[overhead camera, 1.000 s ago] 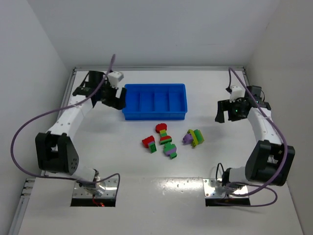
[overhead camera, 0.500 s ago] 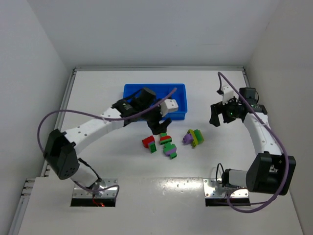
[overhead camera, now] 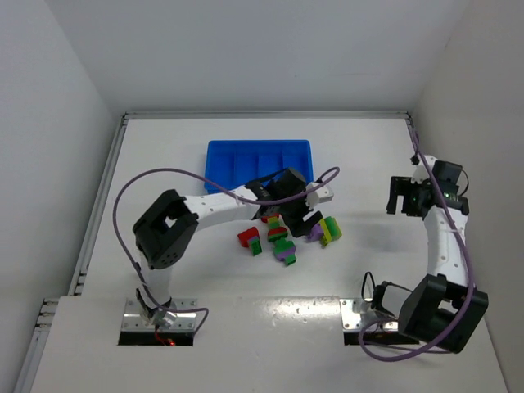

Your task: Sort the legos into containers by color

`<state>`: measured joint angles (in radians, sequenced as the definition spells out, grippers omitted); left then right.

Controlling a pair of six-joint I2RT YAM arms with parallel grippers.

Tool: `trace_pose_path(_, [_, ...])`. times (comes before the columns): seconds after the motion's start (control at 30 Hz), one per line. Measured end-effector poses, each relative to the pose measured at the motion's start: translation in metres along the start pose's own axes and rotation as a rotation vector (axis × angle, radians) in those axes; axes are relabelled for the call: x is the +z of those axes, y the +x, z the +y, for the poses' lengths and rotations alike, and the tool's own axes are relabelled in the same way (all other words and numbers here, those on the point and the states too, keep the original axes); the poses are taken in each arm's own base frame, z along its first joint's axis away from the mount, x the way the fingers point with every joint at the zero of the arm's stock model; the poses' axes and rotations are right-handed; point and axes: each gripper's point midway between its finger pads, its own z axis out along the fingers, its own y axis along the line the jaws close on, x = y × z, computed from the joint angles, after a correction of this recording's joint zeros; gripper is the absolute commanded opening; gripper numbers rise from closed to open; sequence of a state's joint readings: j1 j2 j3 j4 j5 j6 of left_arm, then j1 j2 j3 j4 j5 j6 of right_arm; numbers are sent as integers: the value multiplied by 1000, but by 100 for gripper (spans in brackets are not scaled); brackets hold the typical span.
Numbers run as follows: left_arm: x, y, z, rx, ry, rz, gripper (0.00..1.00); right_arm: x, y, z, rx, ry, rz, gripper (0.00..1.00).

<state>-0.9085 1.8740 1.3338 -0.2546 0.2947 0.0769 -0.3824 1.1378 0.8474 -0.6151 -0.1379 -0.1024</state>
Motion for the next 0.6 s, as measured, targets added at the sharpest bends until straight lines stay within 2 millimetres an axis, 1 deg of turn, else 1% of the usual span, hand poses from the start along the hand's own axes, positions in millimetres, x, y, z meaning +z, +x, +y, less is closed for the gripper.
trace_pose_path(0.07, [14,1,4,-9,-2,2,79,-1,4,-9,35,27,9,88])
trace_pose_path(0.2, [31,6,7,-20,4,12,79,-4,9,-18,79,48,21,88])
trace_pose_path(0.43, [42,1,3,-30,38,-7,79,-5,15,-32,132,71,28,88])
trace_pose_path(0.6, [46,7,-6,-28,78,10,79,-1,21,-37,159,70,51,88])
